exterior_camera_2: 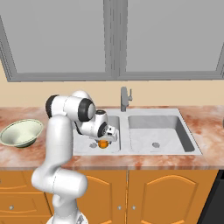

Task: Pick the pears from the cabinet and place them in one bowl. Pick the orange from the sink and place it in the other bowl.

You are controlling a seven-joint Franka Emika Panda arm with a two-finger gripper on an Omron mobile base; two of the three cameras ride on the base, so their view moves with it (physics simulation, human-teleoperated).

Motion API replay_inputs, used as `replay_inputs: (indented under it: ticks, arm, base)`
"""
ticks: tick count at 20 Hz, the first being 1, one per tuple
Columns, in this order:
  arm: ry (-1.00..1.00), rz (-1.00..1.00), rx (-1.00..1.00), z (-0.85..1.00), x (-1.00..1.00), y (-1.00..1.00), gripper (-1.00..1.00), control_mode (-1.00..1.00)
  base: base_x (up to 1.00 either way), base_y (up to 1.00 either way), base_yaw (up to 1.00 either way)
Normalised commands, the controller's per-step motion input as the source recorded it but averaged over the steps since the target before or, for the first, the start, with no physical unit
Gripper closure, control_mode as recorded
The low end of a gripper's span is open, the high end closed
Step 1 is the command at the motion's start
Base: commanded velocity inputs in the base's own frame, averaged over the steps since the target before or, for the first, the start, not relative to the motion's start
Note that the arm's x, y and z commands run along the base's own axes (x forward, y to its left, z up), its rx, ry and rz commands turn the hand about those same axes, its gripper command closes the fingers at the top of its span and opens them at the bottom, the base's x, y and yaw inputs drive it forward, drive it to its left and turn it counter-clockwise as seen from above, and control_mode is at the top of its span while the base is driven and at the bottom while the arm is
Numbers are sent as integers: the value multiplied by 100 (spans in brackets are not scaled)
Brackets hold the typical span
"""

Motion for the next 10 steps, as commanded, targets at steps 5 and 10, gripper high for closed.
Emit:
replay_inputs:
  ticks: [5, 10]
  arm:
    - [0, 0, 0, -9, 0, 2, -100, -100]
    - [0, 0, 0, -9, -6, 3, -100, -100]
  base:
    - [0, 0, 0]
    - [0, 0, 0]
